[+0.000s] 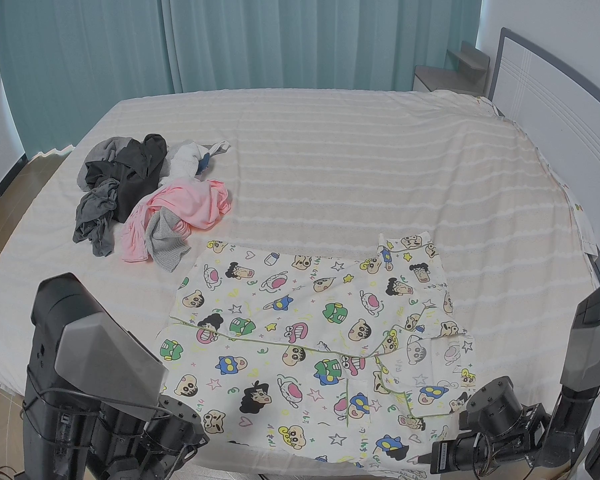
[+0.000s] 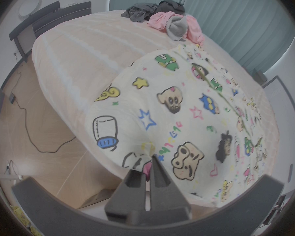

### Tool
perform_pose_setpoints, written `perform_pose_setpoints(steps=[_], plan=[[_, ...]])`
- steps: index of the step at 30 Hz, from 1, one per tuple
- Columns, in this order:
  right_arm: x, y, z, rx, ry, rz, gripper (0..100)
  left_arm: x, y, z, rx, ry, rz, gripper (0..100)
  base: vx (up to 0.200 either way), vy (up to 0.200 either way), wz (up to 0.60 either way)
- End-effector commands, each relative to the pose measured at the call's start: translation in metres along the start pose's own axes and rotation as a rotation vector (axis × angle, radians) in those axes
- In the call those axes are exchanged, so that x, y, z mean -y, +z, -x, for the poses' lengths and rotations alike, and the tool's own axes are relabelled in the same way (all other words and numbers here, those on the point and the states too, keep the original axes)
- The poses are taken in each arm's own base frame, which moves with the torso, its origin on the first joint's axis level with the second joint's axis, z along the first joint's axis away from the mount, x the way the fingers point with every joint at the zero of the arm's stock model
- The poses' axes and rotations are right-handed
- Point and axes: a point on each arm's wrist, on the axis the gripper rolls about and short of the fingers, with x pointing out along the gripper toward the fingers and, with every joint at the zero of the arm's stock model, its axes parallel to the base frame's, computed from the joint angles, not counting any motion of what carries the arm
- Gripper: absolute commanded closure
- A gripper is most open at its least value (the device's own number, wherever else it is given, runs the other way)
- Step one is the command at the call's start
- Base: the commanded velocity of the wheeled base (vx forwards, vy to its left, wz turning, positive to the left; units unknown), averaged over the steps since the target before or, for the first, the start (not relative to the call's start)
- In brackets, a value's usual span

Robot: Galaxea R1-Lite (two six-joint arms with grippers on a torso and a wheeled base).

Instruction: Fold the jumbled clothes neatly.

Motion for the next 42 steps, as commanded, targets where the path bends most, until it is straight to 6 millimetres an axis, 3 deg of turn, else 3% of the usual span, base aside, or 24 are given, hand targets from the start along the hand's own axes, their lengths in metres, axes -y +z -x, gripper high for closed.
perform_pose_setpoints(steps=[1, 10, 22, 42], plan=[[-0.002, 0.010, 0.022, 0.100, 0.078, -0.024, 100, 0.015, 0.019, 0.020, 0.071, -0.133, 0.044, 100, 0.000, 0.000, 0.00], [0.001, 0.027, 0.028, 0.196, 0.114, -0.048, 100, 0.025, 0.031, 0.019, 0.153, -0.219, 0.020, 100, 0.000, 0.000, 0.00], [0.007, 0.068, 0.023, 0.312, 0.130, -0.066, 100, 0.046, 0.056, -0.001, 0.267, -0.270, 0.003, 100, 0.000, 0.000, 0.00], [0.020, 0.128, 0.002, 0.449, 0.119, -0.116, 100, 0.095, 0.098, -0.053, 0.352, -0.264, 0.021, 100, 0.000, 0.000, 0.00]])
